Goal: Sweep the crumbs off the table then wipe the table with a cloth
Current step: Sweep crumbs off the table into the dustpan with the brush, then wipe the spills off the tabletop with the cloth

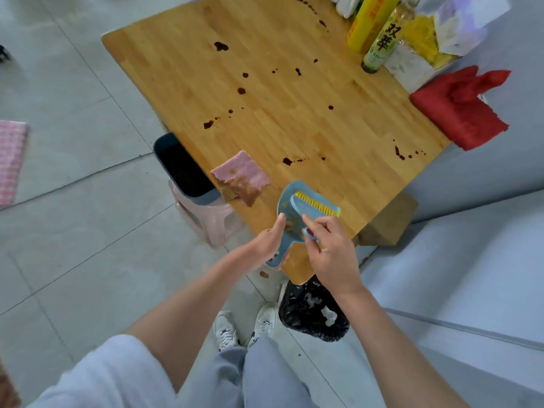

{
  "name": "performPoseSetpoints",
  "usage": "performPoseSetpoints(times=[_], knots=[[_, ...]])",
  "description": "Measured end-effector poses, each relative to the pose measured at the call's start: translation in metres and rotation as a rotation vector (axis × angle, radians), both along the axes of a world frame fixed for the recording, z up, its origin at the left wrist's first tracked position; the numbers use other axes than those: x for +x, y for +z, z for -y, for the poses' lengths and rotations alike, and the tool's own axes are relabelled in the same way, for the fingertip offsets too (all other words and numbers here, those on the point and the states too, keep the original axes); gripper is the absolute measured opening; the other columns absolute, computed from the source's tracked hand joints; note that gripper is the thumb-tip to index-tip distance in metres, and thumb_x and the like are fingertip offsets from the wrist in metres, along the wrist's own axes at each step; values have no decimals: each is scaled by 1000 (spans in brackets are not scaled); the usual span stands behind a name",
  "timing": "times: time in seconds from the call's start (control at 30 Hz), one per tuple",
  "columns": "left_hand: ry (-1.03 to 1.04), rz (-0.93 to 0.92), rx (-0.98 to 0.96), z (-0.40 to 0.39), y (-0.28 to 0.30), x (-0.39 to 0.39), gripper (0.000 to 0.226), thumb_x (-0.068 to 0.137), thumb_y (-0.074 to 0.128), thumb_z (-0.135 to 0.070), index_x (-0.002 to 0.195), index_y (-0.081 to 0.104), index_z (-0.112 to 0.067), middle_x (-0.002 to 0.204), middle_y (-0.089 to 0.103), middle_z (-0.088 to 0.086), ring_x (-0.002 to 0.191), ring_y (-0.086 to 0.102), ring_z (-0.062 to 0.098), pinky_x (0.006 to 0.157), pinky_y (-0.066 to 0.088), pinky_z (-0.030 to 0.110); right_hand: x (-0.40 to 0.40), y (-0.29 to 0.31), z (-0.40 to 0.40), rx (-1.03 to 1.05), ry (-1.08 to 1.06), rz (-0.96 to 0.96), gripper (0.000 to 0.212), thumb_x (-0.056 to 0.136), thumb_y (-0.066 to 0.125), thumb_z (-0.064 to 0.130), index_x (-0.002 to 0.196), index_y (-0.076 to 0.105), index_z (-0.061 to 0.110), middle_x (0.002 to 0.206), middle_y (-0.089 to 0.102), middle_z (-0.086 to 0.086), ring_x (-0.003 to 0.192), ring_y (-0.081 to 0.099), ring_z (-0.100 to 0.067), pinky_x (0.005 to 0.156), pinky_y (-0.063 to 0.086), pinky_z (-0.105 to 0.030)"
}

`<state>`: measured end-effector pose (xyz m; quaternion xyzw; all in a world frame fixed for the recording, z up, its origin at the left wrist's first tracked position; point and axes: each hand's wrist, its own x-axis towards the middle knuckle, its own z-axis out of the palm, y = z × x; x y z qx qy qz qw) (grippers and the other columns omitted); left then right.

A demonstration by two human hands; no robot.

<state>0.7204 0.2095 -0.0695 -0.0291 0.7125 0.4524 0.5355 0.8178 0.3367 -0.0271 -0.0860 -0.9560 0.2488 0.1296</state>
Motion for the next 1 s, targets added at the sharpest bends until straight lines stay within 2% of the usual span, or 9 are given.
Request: performPoseSetpoints(times=[0.1,0.3,0.43,0.53,0.6,0.7,0.8,0.9,1.0], knots=[[47,110,47,-34,-6,-1,82,98,13,-69,101,64,-5,102,66,14,90,66,28,85,52,40,8,-19,-16,-60,-2,102,36,85,74,1,120,68,3,106,61,-7,96,61,-19,76,58,-34],[-65,174,37,-65,-18,2,97,97,9,-72,124,60,6,104,66,21,93,66,32,85,56,41,28,-44,-23,-220,-43,210,19,88,74,15,102,61,12,104,57,2,88,60,-15,68,54,-33],[-148,103,-58,-70,-19,2,65,101,22,-54,76,60,-8,76,60,11,66,58,23,61,49,28,35,-49,-27,-231,-17,237,16,93,67,24,97,61,10,103,57,-1,90,60,-18,71,52,-29],[-157,73,-95,-73,-18,4,43,95,31,-36,66,51,-12,73,53,10,64,49,23,66,44,30,31,-49,-31,-180,33,271,16,91,65,28,91,61,13,97,57,0,90,54,-20,72,51,-30],[-183,6,-102,-75,-17,3,35,101,32,-28,76,53,-16,88,53,9,83,49,23,80,49,39,27,-50,-33,-154,54,254,11,87,72,21,88,63,16,95,58,2,91,51,-21,73,51,-29],[-259,-185,-175,-74,-18,3,30,107,34,-22,120,56,-8,109,46,6,99,44,19,100,44,40,25,-56,-40,-150,70,262,1,89,69,17,89,68,17,105,60,0,96,53,-22,74,52,-28],[-335,-246,-318,-70,-14,-1,30,102,45,-18,124,53,0,105,53,9,95,53,24,88,48,38,23,-59,-41,-106,77,278,17,92,58,25,87,70,15,103,59,-3,92,55,-22,69,53,-28],[-476,-349,-383,-62,0,-11,14,92,45,-13,88,58,-11,88,61,7,78,60,24,63,51,35,22,-55,-38,-26,85,302,12,89,66,19,81,71,12,96,62,-3,85,57,-24,64,56,-33],[-333,-593,-388,-40,13,-39,15,87,47,-19,74,54,-16,69,57,-4,58,53,15,46,37,26,11,-43,-35,-77,-13,303,11,91,70,20,82,68,14,91,60,3,86,55,-18,61,53,-29]])
